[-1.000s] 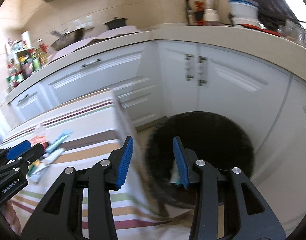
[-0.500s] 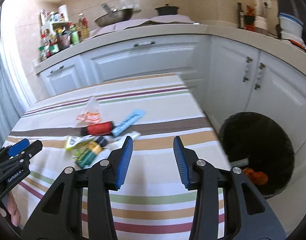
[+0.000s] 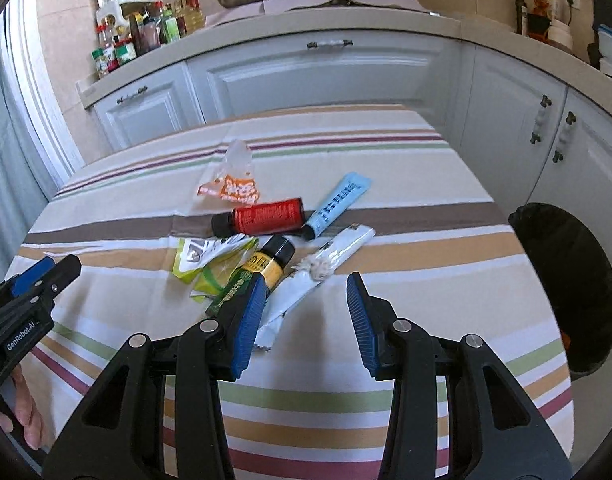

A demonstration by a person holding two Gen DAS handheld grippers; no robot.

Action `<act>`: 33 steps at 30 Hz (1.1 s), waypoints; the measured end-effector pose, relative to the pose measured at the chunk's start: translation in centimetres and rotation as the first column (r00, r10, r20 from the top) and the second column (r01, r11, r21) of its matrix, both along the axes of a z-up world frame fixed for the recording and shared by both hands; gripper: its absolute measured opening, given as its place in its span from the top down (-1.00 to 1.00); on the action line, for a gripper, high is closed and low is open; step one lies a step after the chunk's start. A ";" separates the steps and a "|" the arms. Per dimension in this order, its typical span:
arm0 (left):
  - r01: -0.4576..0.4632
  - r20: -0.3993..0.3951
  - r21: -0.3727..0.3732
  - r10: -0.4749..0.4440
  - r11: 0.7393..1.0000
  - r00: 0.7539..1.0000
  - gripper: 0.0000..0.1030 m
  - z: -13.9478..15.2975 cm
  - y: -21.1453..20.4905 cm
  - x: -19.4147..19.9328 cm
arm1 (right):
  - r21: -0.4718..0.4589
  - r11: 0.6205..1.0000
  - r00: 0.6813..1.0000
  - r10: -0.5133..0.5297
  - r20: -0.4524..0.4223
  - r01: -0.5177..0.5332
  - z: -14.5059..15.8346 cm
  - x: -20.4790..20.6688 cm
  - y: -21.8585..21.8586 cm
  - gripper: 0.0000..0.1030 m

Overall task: Collect trash
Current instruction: 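Move both tools back over the table toward the trash pile, then grasp the white squeezed tube with the right gripper while the left grasps the yellow-green wrapper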

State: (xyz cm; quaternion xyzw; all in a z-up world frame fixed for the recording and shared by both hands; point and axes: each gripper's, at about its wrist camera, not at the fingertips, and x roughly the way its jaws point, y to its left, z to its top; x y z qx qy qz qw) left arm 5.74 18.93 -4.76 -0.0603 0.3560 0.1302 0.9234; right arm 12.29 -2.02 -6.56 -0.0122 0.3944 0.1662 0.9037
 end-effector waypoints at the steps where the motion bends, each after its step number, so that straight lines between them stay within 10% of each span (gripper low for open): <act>1: -0.002 -0.001 -0.002 0.002 1.000 1.000 -0.03 -0.1 0.3 0.0 | -0.006 1.000 1.000 0.000 -0.006 0.000 -0.2 0.0 0.2 0.20; 20: 0.041 -0.007 -0.035 -0.042 0.999 0.999 -0.04 -0.3 -0.7 0.4 | -0.069 0.996 0.998 -0.062 -0.021 0.060 -1.1 0.4 -0.9 0.04; 26: 0.071 -0.007 -0.037 -0.071 0.997 0.997 -0.07 -0.1 -2.0 0.8 | -0.052 0.997 0.997 -0.054 -0.051 0.052 -1.6 0.6 -1.6 0.70; 33: 0.123 -0.010 -0.046 -0.123 0.991 0.992 -0.07 0.0 -4.2 1.5 | -0.045 0.998 0.999 -0.037 -0.033 0.035 -1.5 0.4 -2.9 0.73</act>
